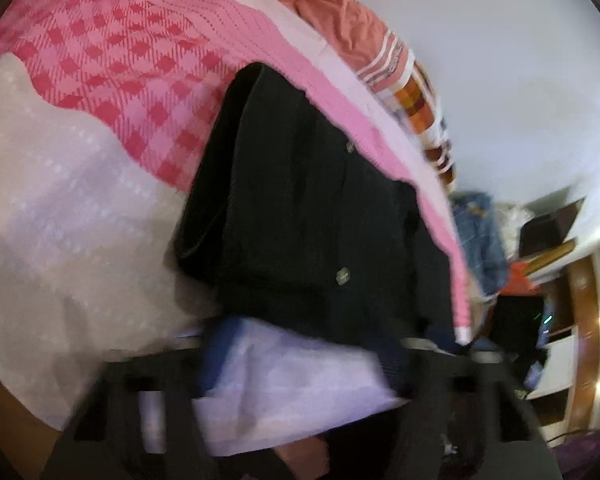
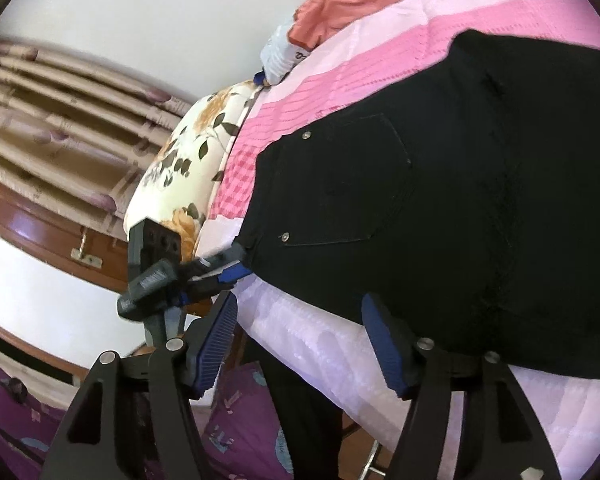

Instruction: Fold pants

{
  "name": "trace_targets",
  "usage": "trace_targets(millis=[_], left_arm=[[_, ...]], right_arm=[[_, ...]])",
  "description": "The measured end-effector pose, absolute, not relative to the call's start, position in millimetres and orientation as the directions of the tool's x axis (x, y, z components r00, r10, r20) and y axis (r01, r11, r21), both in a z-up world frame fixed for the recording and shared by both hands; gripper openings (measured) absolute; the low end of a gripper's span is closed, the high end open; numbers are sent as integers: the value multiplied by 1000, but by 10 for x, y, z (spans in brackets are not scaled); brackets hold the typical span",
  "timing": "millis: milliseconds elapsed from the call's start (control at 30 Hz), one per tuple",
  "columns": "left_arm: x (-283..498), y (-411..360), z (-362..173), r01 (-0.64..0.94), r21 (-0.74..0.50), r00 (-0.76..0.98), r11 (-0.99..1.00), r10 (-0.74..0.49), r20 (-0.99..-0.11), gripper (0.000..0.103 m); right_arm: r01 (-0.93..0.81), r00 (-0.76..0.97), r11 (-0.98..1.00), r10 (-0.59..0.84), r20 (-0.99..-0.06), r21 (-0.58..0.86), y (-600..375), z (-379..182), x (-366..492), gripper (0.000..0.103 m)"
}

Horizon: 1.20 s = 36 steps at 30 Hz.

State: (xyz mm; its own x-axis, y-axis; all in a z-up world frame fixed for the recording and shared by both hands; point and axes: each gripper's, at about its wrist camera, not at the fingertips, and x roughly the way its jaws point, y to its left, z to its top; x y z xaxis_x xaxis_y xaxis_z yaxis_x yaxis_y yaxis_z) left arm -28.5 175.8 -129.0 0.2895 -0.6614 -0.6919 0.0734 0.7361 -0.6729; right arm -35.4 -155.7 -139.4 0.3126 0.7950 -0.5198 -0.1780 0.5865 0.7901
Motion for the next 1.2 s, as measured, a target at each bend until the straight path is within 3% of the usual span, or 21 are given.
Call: trace_targets(millis=[267, 433, 733, 967, 1100, 1200], left_arm=[[-348, 1720, -1284, 57, -655, 317, 754, -636, -704, 28], [-390, 1620, -1047, 134, -591, 342, 795, -597, -725, 28], [-200, 1694, -1224, 89, -610, 323, 787, -602, -730, 28], [-151, 1538, -818, 215, -491, 447, 844, -532, -719, 25], [-135, 1703, -1210, 134, -518, 386, 845, -526, -758, 25], [-182, 1780, -1224, 131, -552, 401, 824, -553, -730, 25]], right_arm=[[-183, 308, 579, 801, -513, 795, -1547, -1421, -339, 63], [-167, 308, 572, 804, -509, 803, -1589, -1471, -342, 64], [-196, 270, 551, 826, -495, 811, -1451, -1534, -219, 64], [-233, 242, 541, 837, -490, 808, -1266, -1555, -197, 64], [-229, 234, 530, 844, -482, 816, -1246, -1589, -185, 64], [-250, 214, 502, 863, -459, 828, -1202, -1588, -183, 64]])
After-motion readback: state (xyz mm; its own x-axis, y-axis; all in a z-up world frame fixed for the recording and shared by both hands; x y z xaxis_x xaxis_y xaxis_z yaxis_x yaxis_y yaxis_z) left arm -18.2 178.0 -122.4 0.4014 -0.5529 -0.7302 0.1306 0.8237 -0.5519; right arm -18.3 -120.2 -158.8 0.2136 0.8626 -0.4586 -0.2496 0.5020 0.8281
